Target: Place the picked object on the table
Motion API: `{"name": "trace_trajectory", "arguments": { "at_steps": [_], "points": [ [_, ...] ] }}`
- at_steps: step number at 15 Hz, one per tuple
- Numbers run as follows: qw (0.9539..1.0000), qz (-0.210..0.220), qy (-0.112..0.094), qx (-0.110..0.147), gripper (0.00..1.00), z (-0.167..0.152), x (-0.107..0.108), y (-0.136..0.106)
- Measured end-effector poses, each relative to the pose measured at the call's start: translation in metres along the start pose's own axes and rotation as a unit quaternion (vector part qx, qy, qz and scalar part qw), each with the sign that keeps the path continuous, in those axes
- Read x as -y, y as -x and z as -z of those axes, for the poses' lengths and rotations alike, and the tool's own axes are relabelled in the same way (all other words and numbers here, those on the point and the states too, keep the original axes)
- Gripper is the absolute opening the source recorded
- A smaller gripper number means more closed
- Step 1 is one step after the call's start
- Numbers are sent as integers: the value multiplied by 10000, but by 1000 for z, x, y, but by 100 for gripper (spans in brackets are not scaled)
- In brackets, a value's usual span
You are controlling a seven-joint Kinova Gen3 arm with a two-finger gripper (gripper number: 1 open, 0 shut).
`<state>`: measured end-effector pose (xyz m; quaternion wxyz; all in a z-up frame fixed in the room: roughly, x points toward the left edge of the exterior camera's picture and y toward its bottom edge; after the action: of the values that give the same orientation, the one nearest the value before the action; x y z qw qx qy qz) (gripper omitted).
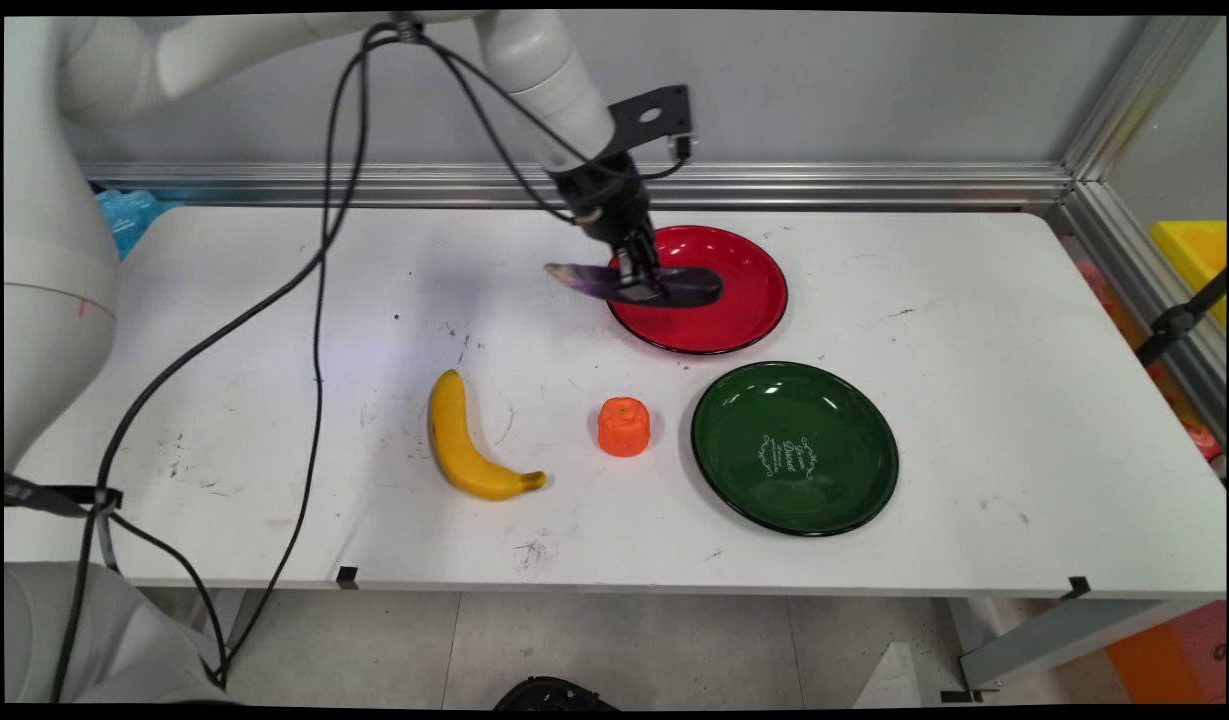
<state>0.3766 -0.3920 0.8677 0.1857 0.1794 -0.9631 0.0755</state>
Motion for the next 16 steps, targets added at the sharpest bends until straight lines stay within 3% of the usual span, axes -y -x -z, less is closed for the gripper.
{"name": "trace_trajectory", "arguments": {
  "at_steps": [8, 16],
  "points": [
    [9999, -68, 86, 90, 0, 12, -37, 52],
    [9999, -97, 71, -47, 0, -11, -44, 76]
  ]
}}
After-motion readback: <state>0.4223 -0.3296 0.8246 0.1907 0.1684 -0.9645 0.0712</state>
